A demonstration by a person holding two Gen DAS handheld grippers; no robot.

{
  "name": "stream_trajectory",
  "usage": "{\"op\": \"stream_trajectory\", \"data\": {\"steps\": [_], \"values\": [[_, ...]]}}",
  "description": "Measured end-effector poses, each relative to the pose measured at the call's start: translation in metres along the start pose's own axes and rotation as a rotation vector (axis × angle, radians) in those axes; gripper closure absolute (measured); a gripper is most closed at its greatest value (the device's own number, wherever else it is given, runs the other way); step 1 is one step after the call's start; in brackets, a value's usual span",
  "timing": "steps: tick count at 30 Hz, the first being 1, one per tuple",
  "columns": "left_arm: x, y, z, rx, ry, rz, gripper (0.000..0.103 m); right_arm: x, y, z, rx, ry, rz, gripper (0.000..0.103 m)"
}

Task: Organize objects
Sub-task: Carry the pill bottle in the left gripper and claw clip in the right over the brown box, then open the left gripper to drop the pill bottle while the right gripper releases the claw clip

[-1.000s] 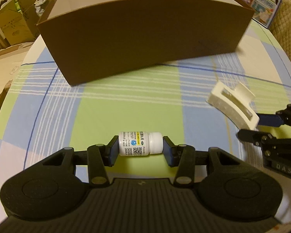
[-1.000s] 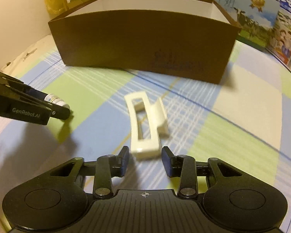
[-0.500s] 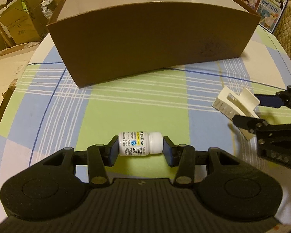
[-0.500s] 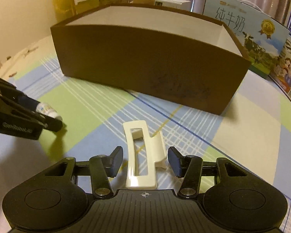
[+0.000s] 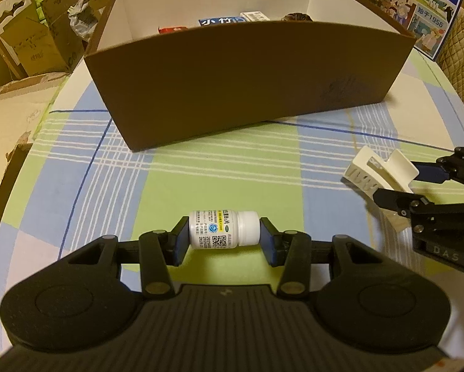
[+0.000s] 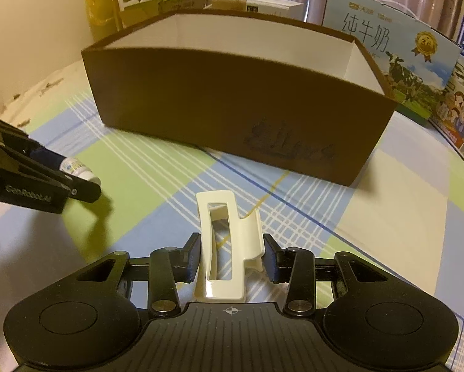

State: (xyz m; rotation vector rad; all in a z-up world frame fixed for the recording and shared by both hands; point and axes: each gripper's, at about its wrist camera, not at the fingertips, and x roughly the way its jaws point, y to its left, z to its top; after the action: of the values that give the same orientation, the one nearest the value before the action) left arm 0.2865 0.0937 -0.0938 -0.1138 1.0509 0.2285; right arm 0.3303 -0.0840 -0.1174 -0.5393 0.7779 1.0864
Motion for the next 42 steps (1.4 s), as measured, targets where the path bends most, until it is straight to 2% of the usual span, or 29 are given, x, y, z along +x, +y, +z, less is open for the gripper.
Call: {"op": "stream_trajectory", "data": {"steps": [12, 17, 22, 26, 31, 36, 42], "values": [[-0.041, -0.003, 0.023, 0.004, -0.082, -0.038, 0.061, -0.041, -0.008, 0.030, 0.120, -0.076, 0.084, 0.065], [-0.059, -0.005, 0.043, 0.012, -0.134, -0.058, 0.061, -0.055, -0.014, 0.058, 0.165, -0.124, 0.131, 0.065], [-0.066, 0.002, 0.071, 0.021, -0.187, -0.040, 0.061, -0.058, -0.021, 0.092, 0.188, -0.172, 0.164, 0.065], [-0.065, 0.012, 0.099, 0.029, -0.229, -0.014, 0.061, -0.052, -0.024, 0.123, 0.182, -0.207, 0.167, 0.065], [-0.053, 0.026, 0.132, 0.035, -0.244, 0.021, 0.061, -0.035, -0.028, 0.153, 0.193, -0.226, 0.162, 0.065], [-0.037, 0.034, 0.156, 0.049, -0.234, 0.035, 0.061, -0.012, -0.031, 0.174, 0.200, -0.226, 0.151, 0.065], [-0.010, 0.043, 0.172, 0.056, -0.197, 0.038, 0.061, 0.021, -0.035, 0.189, 0.218, -0.179, 0.130, 0.065]]}}
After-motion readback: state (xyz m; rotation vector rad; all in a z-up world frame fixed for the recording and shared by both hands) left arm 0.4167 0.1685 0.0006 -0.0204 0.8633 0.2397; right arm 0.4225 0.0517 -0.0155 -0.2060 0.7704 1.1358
